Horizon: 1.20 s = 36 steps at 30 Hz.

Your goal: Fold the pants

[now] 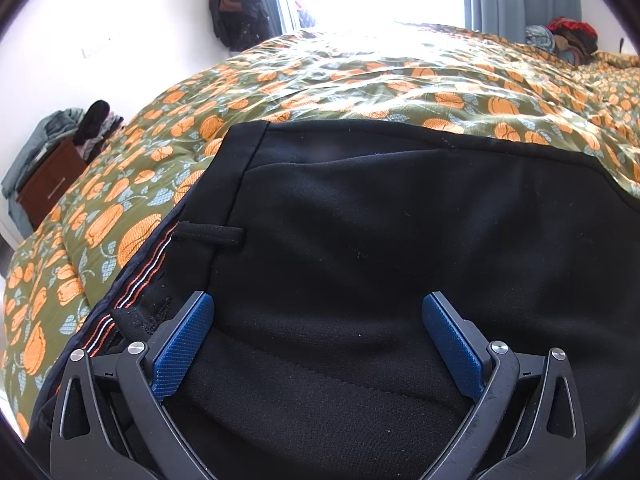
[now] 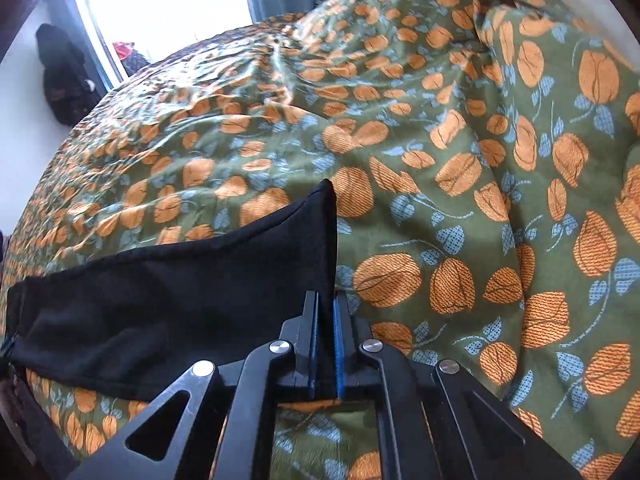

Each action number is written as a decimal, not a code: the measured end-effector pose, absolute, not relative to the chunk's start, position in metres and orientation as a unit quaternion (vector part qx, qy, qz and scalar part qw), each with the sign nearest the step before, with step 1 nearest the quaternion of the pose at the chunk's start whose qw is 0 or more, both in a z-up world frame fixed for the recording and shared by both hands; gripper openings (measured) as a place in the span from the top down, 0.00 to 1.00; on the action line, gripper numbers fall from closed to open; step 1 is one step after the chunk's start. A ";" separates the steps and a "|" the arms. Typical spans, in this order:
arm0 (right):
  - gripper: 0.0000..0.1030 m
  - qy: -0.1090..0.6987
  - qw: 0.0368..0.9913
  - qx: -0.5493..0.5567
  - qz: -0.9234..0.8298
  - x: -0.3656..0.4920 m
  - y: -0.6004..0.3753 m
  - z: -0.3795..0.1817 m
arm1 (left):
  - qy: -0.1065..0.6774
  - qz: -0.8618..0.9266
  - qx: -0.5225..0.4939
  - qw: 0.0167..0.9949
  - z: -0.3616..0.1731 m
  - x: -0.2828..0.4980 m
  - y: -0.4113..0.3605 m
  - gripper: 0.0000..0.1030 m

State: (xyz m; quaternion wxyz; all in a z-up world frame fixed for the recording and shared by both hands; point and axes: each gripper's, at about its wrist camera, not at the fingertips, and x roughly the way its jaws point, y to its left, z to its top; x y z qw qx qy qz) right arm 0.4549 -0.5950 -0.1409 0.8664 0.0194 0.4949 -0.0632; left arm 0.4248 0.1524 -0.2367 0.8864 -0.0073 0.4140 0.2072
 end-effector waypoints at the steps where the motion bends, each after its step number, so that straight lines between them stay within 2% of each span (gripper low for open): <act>1: 0.96 0.488 0.872 0.000 -0.042 0.440 -0.582 -0.130 | 0.414 0.208 -0.007 0.886 -0.237 0.425 0.153 0.01; 5: 0.96 0.465 0.882 -0.076 0.022 0.362 -0.527 -0.102 | 0.414 0.209 -0.005 0.886 -0.237 0.426 0.153 0.01; 8: 0.96 0.467 0.877 -0.108 0.021 0.295 -0.509 -0.107 | 0.414 0.209 -0.005 0.886 -0.237 0.426 0.153 0.01; 12: 0.94 0.504 0.859 -0.059 -0.070 0.228 -0.543 -0.135 | 0.417 0.212 0.000 0.884 -0.237 0.428 0.152 0.01; 13: 0.87 0.509 0.852 -0.049 -0.109 0.215 -0.554 -0.140 | 0.418 0.212 0.002 0.883 -0.237 0.428 0.152 0.01; 14: 0.84 0.510 0.848 -0.036 -0.142 0.203 -0.565 -0.142 | 0.419 0.213 0.003 0.883 -0.237 0.428 0.152 0.01; 16: 0.65 0.494 0.848 -0.015 -0.194 0.185 -0.578 -0.135 | 0.421 0.214 0.006 0.881 -0.236 0.429 0.151 0.01; 17: 0.61 0.480 0.852 -0.011 -0.210 0.178 -0.578 -0.129 | 0.423 0.215 0.006 0.880 -0.235 0.430 0.151 0.01; 19: 0.51 0.459 0.862 -0.008 -0.216 0.171 -0.566 -0.119 | 0.433 0.218 0.009 0.875 -0.232 0.432 0.151 0.01; 23: 0.47 0.442 0.886 0.015 -0.144 0.178 -0.506 -0.113 | 0.457 0.213 -0.007 0.864 -0.210 0.422 0.145 0.01; 25: 0.42 0.440 0.893 0.032 -0.087 0.183 -0.466 -0.120 | 0.453 0.185 -0.032 0.872 -0.194 0.401 0.135 0.01; 29: 0.42 0.446 0.892 0.066 -0.008 0.198 -0.390 -0.153 | 0.452 0.108 -0.041 0.885 -0.173 0.336 0.095 0.01; 33: 0.42 0.467 0.881 0.072 0.015 0.204 -0.339 -0.194 | 0.457 0.044 -0.008 0.888 -0.189 0.273 0.053 0.01; 36: 0.37 0.495 0.868 0.037 0.004 0.207 -0.326 -0.220 | 0.484 0.047 0.001 0.874 -0.223 0.257 0.044 0.00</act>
